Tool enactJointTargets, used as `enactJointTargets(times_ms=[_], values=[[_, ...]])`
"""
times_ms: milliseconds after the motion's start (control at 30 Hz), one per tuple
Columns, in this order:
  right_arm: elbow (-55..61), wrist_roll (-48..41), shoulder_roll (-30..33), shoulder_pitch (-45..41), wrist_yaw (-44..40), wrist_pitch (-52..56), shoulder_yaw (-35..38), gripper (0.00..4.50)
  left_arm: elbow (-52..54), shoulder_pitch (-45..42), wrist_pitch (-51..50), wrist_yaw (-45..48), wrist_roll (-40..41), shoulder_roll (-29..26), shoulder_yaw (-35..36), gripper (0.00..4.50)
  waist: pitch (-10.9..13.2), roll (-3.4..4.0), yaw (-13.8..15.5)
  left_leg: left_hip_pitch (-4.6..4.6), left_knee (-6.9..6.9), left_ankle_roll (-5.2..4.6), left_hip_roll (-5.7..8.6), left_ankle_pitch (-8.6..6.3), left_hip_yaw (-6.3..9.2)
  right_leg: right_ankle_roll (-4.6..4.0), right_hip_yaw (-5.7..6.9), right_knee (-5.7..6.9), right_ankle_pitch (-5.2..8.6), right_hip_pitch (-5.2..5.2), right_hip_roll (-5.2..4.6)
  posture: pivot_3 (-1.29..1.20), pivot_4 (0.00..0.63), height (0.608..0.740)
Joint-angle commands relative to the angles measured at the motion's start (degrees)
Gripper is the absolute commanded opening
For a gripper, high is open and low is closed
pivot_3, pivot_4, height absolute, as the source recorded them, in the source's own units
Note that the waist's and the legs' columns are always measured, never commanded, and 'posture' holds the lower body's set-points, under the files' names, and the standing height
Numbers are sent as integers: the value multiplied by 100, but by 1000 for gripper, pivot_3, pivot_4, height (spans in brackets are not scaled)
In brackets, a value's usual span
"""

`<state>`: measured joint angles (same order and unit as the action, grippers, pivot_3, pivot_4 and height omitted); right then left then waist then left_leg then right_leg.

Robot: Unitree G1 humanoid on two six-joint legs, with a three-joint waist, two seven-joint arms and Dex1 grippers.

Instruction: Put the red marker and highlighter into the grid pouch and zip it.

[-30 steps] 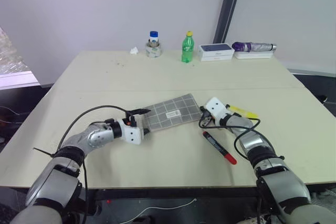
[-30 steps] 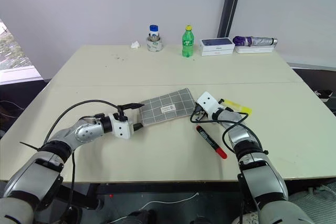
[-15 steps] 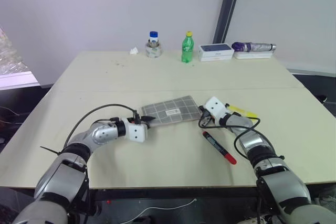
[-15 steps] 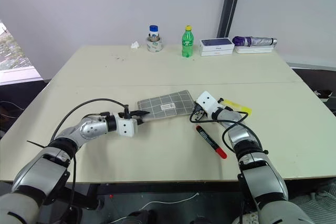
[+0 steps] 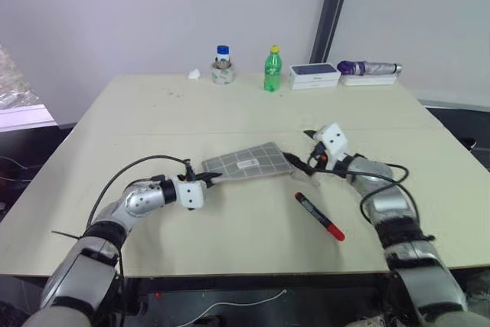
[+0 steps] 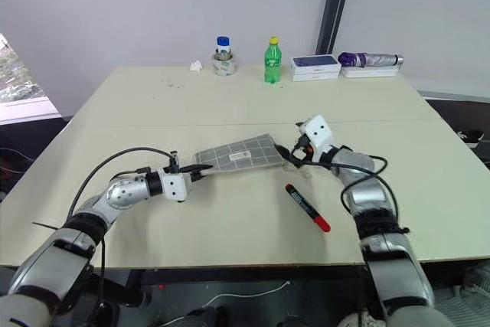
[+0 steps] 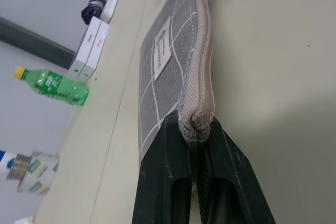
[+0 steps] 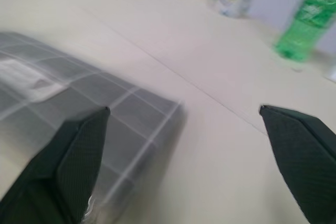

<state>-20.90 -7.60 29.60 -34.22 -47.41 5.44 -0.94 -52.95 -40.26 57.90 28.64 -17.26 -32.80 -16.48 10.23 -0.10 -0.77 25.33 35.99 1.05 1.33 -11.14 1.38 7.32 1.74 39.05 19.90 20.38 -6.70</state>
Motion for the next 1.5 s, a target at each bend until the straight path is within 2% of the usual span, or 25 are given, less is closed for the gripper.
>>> enactJointTargets(times_ms=[33,200,367,500,533,600,700,800,1067,1200,1500], values=[[617,-60,85,242,-32,592,-70,4462,340,327,-383,129,98,-32,44,0,0,0,-16,0,1,0,1,0,-1,0,0,2,0,1,0,0,150,740],[465,258,204,317,82,683,-226,4462,876,615,-784,12,75,12,141,0,0,4,-6,-5,2,2,1,1,-1,0,-3,15,0,2,2,0,150,740],[-88,367,-166,-76,588,714,-196,4462,1097,719,-950,-68,-19,34,124,0,-1,4,1,-5,2,2,2,1,-2,0,-3,11,0,1,1,0,150,740],[-302,356,-358,-261,537,834,-294,4462,1202,702,-1070,-107,15,61,169,0,-1,4,15,-3,2,2,4,1,-2,0,-3,9,0,2,1,0,150,740],[-352,361,-377,-287,510,851,-314,3947,1219,698,-1095,-119,19,68,177,0,-1,4,18,-3,2,1,4,1,-2,0,-3,9,0,1,0,0,150,740],[-440,419,-393,-327,521,786,-340,3193,1240,698,-1133,-137,18,73,185,0,0,4,23,-3,2,1,4,1,-1,0,-2,9,0,2,0,0,150,740],[-492,472,-393,-368,518,706,-372,1510,1271,726,-1186,-184,-2,63,193,0,-1,4,20,-3,2,1,5,1,0,0,-2,9,0,1,0,0,150,740],[-428,539,-431,-449,552,695,-428,25,1318,767,-1265,-251,-27,56,222,0,-1,4,10,-3,2,1,5,1,0,0,-2,10,0,2,0,0,150,740],[119,954,-900,-832,729,1017,-1008,25,1441,785,-1593,-705,-322,226,182,0,-1,4,25,-3,3,3,5,2,3,0,-1,16,0,4,1,0,150,740],[470,1275,-1249,-930,560,738,-1650,25,1487,714,-1764,-836,-425,467,98,0,-1,4,26,-3,4,3,7,2,8,0,1,19,0,2,1,0,150,740],[1372,987,-1650,-769,-10,791,-2073,25,1126,334,-1872,-1108,-709,551,32,0,-1,3,25,-1,6,5,12,3,15,0,8,19,0,2,1,0,150,740]])
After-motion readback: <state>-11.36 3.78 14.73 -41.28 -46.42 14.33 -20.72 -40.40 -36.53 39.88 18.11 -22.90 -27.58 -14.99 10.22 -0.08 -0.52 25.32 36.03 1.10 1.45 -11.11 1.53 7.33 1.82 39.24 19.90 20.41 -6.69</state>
